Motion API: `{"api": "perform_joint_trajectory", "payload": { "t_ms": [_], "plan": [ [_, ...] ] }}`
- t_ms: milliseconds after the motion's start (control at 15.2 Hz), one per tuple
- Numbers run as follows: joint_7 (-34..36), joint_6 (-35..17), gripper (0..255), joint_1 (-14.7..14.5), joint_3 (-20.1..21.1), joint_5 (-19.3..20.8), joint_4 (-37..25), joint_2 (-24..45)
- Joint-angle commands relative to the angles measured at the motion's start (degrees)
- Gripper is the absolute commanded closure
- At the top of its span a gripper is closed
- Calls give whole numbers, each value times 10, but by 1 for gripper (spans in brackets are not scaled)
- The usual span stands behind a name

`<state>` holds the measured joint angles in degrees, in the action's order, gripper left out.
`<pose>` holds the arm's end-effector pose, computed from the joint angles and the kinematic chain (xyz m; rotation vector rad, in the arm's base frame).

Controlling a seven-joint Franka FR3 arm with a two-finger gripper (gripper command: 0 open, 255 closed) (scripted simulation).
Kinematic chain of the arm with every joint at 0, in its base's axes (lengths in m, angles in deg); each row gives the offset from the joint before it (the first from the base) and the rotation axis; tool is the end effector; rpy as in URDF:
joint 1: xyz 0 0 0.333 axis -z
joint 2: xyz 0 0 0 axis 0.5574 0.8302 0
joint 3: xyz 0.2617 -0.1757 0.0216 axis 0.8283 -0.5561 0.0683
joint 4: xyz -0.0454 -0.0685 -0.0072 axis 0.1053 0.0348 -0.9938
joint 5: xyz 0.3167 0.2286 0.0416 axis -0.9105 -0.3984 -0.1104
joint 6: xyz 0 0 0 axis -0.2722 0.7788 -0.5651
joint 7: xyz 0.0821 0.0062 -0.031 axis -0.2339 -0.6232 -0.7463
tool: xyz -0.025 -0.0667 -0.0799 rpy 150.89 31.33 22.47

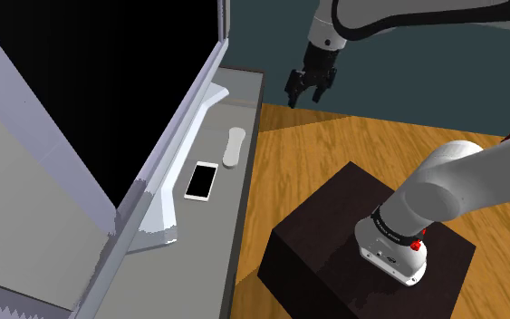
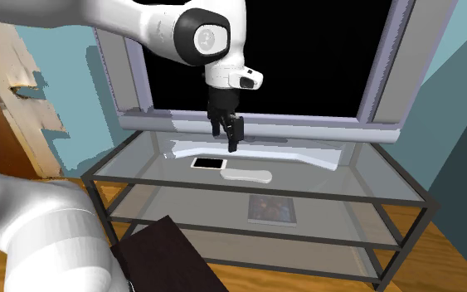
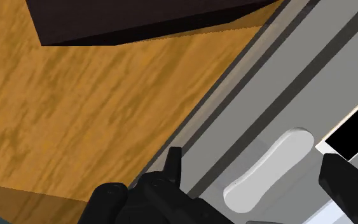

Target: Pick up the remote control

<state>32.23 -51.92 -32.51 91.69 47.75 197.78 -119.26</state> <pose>0.3766 0.0492 0.5012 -3.0523 0.2944 -0.0257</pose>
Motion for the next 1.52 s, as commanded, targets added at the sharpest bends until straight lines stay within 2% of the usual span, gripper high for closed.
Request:
{"api": "perform_joint_trajectory", "payload": {
  "t_ms": [0,396,792,1122,1452],
  "plan": [
    [47,-36,0,1,26,-7,1,32],
    [174,-132,0,14,86,4,-26,154],
    [317,-206,0,28,126,58,-85,297],
    [440,-241,0,20,128,125,-159,421],
    [533,-253,0,-6,105,175,-239,528]
  ]
}}
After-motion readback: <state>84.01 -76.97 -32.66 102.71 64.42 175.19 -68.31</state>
